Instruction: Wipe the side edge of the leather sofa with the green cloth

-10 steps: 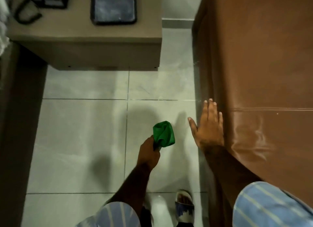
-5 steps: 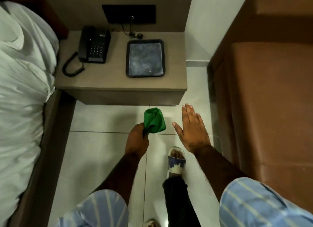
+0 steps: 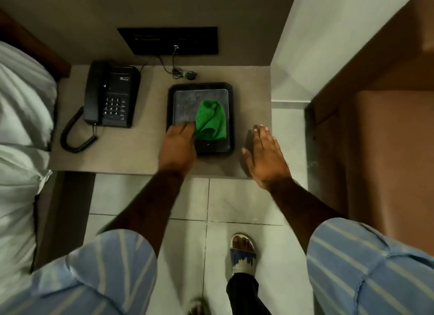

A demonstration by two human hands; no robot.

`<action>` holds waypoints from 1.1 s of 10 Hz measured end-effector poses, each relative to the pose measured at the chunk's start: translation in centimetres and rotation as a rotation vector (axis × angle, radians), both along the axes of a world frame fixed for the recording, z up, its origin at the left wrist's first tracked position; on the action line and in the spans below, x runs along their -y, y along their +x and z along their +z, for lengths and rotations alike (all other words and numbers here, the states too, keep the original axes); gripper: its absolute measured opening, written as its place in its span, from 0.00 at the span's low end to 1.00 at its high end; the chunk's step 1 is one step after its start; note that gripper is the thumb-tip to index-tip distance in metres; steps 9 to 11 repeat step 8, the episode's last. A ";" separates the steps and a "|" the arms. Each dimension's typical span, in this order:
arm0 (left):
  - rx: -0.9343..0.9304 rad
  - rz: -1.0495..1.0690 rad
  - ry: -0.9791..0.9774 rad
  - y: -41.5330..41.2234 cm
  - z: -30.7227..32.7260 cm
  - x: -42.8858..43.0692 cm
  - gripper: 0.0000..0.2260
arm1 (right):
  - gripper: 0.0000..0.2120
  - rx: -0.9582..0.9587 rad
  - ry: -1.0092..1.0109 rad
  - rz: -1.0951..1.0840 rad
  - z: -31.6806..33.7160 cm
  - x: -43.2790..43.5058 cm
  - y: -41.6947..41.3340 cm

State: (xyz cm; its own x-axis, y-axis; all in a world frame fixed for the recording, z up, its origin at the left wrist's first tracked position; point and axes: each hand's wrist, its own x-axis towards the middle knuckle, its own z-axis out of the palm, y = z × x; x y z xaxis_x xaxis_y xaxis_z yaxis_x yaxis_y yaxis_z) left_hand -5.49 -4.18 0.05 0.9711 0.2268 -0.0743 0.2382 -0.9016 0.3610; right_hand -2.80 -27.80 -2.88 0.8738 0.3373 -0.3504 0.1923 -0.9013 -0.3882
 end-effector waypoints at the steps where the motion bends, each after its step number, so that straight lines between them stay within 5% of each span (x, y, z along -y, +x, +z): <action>1: 0.014 -0.143 0.130 4.7 -0.9 -1.2 0.20 | 0.32 0.025 -0.017 0.034 -1.2 -0.8 3.0; 6: -0.290 -0.319 0.117 2.8 -7.1 -0.1 0.35 | 0.34 0.102 -0.089 0.114 -7.7 -1.2 2.7; 7: -0.353 -0.328 0.080 4.0 -4.2 -0.8 0.35 | 0.33 -0.059 0.101 0.021 -3.6 -0.6 4.3; 8: -0.316 -0.315 0.064 5.1 0.7 -1.8 0.36 | 0.33 0.038 0.293 -0.186 3.9 0.7 6.4; 11: -0.316 -0.315 0.064 5.1 0.7 -1.8 0.36 | 0.33 0.038 0.293 -0.186 3.9 0.7 6.4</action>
